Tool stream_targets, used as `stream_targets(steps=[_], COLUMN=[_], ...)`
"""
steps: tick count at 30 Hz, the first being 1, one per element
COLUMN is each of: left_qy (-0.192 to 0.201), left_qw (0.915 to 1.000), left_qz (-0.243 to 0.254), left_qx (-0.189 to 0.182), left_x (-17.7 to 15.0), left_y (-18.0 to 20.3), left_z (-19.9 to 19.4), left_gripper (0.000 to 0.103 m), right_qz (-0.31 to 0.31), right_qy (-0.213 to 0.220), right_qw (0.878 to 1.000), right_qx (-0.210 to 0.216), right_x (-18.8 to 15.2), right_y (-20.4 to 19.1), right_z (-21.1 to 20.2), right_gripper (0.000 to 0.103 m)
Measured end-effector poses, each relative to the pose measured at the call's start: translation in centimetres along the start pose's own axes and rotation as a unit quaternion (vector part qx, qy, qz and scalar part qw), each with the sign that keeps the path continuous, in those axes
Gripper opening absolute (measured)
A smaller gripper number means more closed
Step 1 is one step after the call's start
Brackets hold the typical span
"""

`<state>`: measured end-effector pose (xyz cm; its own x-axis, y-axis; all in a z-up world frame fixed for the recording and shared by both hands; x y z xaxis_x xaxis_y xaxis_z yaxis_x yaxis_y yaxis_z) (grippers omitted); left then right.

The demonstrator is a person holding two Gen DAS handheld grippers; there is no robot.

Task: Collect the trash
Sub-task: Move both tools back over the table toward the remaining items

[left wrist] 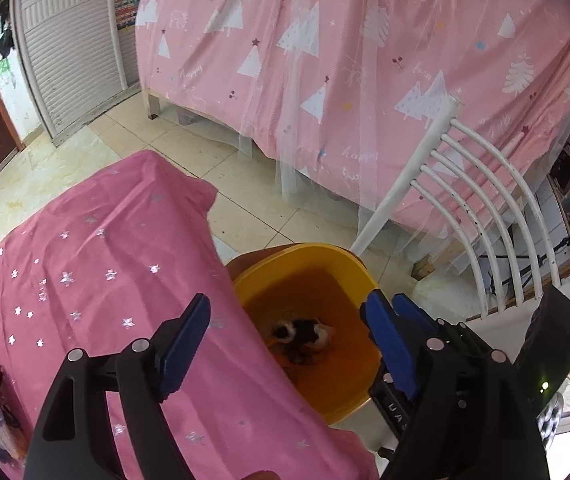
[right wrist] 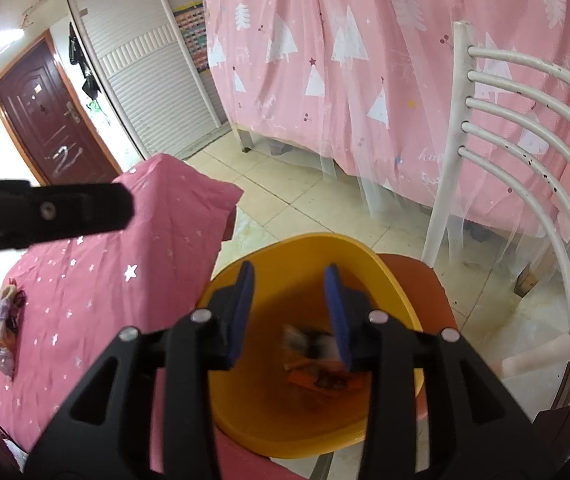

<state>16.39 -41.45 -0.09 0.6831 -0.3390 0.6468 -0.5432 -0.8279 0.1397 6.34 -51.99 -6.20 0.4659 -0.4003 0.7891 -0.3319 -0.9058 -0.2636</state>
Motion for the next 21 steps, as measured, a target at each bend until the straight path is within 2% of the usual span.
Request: stream_targets(steps=[5,7,12,21], left_qy=[0.014,0.022,0.030,0.052], left_qw=[0.9997,0.9994,0.9981,0.9917], left_qz=[-0.021,-0.027,-0.025,-0.055], left_qx=[0.006,0.009,0.047,0.104], left_x=[-0.2,-0.5,-1.2,-2.5], left_y=[-2.6,-3.9,-7.9,-16.9], left_z=[-2.3,-3.5,-5.9,-11.0], left_gripper=[0.075,0.075,0.077,0.078], right_qz=[-0.010,-0.019,-0.029,-0.075], right_qy=[0.009,0.018,0.034,0.030], right_qw=[1.000,0.999,0.998,0.992], right_qx=[0.015,0.023,0.044,0.101], right_x=[0.3,0.4,0.5,-0.8], right_y=[-1.7,-3.1,-5.7,-12.3], right_z=[-0.8,-1.4,-2.7,-3.9], right_gripper=[0.037,0.042,0.054,0.062])
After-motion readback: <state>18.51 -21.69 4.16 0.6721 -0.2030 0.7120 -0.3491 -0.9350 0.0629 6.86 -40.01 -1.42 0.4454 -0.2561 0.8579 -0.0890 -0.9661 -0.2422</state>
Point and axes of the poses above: each gripper's, at about its wrist camera, not at the fingertips, and z roughly the way its jaws point, y to its right, x to its top, the point moved 3 cm from there along z, roughly the way its jaws point, and after that the axes turned 10 degrees about y, right-handed, at the moved point
